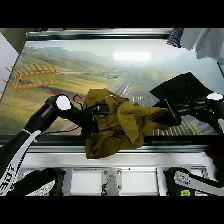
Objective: Fold the clothes and pants, and hang the long-sleeved shirts on hangers.
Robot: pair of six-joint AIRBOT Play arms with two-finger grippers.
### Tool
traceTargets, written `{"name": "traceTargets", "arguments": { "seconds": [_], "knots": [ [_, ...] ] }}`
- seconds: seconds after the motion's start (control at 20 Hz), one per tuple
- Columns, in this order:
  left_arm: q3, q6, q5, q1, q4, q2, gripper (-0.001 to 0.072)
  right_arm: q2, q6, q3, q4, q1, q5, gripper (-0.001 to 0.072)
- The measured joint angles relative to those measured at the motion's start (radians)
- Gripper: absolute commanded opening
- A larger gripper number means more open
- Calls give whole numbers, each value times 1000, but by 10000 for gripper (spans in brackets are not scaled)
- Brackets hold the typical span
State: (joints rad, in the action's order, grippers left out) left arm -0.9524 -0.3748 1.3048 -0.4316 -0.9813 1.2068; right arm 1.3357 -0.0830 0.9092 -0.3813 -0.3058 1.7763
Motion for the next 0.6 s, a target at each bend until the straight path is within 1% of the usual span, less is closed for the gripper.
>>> {"name": "traceTargets", "arguments": {
  "seconds": [0.6],
  "knots": [
    [0,0,-7,0,6,0,10,1,0,0,2,3,0,705]
  ]
}}
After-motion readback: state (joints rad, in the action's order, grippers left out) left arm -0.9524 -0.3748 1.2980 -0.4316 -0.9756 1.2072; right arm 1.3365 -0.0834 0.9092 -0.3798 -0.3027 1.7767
